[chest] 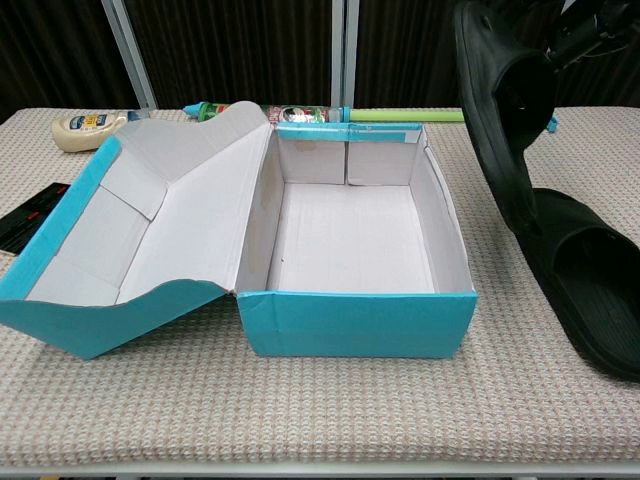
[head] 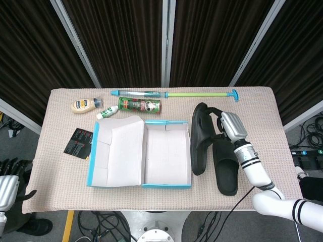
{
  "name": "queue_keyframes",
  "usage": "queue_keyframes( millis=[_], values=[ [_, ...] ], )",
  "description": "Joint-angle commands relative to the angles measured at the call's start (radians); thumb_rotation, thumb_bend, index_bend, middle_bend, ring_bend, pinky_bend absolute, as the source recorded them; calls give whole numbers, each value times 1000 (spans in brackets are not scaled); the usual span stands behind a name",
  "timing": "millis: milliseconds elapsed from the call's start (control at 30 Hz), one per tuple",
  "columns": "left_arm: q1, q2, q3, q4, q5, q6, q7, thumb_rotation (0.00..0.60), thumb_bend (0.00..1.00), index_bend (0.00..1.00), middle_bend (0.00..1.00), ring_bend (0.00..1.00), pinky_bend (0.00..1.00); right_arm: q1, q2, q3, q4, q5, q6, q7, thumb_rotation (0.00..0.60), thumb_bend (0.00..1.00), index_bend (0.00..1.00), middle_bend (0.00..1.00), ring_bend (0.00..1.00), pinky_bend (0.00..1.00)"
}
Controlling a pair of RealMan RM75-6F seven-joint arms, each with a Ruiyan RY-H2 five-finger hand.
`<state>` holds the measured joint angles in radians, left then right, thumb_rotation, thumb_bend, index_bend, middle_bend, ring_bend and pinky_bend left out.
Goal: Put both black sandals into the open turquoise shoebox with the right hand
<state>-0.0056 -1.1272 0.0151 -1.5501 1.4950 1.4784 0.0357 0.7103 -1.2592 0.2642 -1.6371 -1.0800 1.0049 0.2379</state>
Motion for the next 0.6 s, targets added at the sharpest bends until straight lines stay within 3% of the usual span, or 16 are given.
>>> queue_keyframes(
  millis=[33, 167, 300, 400, 600],
  values=[
    [4, 1, 2, 1, -1, 3, -5, 600, 26, 185, 173, 91, 68, -22, -12, 47, -2, -143, -51, 249, 600, 151, 505, 448, 751, 936],
    [11, 2, 4, 5, -5, 8, -16, 600, 26, 185, 173, 91, 68, 14, -64, 55, 30, -160, -91, 294, 600, 154, 506, 434, 698, 745],
    [16, 0, 7, 13, -7, 9, -30, 600, 25, 185, 173, 91, 68, 45, -104, 62, 46, -163, -125, 321, 600, 161, 507, 426, 484, 600],
    [19, -2, 8, 20, -8, 9, -38, 600, 25, 185, 173, 92, 67, 57, -133, 63, 59, -163, -126, 314, 600, 162, 507, 424, 370, 556],
    [16, -8, 8, 29, -3, 6, -47, 600, 25, 185, 173, 91, 68, 69, -183, 67, 74, -149, -121, 308, 600, 169, 507, 418, 351, 550]
  ],
)
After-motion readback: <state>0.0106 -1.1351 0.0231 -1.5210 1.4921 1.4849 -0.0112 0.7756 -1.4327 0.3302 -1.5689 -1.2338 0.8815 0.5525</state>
